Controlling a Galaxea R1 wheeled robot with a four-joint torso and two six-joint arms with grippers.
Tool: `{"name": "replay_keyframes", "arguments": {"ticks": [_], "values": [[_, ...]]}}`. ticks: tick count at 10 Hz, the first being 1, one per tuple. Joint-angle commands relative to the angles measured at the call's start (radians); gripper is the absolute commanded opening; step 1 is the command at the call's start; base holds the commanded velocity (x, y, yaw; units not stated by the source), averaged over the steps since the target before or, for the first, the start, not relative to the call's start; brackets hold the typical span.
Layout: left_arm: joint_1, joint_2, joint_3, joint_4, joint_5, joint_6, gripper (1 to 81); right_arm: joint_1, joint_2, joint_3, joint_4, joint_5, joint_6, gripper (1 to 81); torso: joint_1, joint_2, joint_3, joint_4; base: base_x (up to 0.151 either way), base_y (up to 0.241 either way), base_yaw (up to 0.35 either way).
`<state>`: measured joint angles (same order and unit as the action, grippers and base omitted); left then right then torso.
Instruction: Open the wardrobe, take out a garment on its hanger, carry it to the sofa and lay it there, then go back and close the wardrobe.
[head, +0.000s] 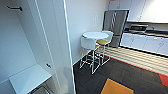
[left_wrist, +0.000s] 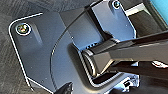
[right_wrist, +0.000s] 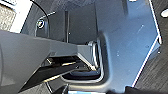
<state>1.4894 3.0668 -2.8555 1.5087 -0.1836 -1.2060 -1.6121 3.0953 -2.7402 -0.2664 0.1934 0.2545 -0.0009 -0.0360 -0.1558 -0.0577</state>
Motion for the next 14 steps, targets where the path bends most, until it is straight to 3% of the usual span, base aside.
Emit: {"name": "replay_keyframes", "arguments": {"ticks": [1,14], "values": [[-0.030,0.003,-0.004,0.011,0.030,0.002,81.1,0.022,0.009,0.004,-0.005,-0.049,-0.003,81.1,0.001,0.000,0.000,0.000,0.000,0.000,0.296],[-0.030,0.004,-0.004,0.018,0.032,0.002,81.1,0.020,0.009,0.002,-0.005,-0.049,-0.003,81.1,0.001,0.000,0.000,0.000,0.000,0.000,0.296]]}}
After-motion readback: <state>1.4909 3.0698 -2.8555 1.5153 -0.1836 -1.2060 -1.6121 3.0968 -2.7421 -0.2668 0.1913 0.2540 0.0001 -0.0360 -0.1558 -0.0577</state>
